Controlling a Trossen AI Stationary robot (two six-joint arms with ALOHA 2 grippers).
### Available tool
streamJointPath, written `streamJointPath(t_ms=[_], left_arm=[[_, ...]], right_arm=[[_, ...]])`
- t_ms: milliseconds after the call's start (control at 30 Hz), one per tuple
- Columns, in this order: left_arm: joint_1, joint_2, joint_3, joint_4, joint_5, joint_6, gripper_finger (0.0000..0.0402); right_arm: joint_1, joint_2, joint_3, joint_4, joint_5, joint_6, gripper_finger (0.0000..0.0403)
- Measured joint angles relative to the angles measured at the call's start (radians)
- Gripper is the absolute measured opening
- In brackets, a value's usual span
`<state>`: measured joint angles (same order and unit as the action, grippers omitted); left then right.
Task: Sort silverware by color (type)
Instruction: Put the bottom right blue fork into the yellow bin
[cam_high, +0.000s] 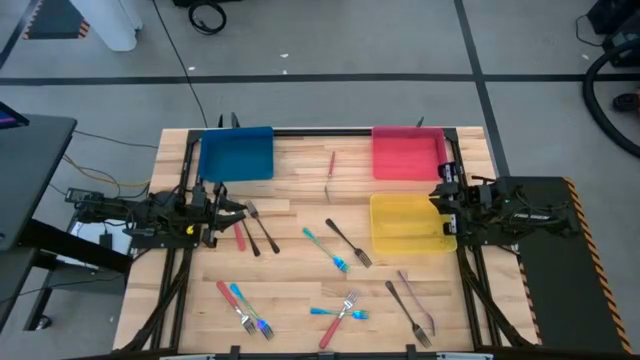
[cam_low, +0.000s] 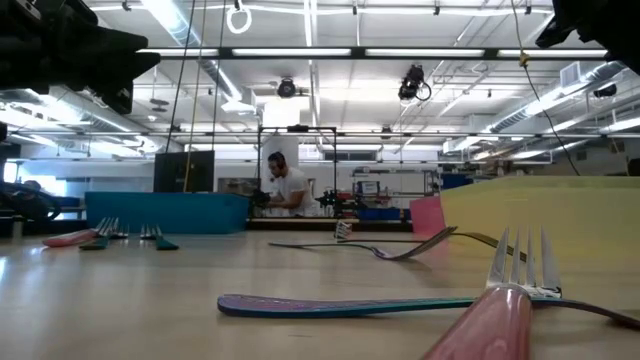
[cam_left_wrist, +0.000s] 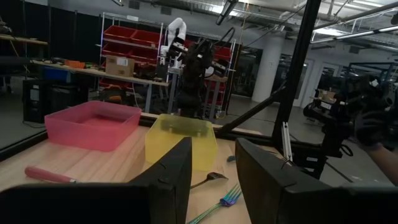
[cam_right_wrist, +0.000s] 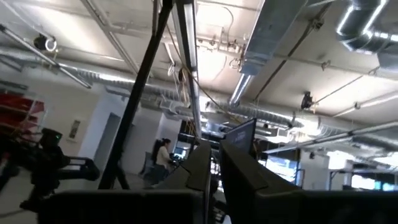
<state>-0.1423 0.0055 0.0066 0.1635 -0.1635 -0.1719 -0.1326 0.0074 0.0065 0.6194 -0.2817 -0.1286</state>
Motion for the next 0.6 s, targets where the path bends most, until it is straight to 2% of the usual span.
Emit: streamJointPath(t_ms=[300,600], left_arm=[[0.0,0.0,0.0,0.0,0.0,0.0,0.0123],[0.0,0.0,0.0,0.0,0.0,0.0,0.0123]], right_arm=[[0.0,0.0,0.0,-0.001,-0.02,0.261,0.0043],[0.0,0.0,0.0,-0.009,-0.025,0.278,0.0043]])
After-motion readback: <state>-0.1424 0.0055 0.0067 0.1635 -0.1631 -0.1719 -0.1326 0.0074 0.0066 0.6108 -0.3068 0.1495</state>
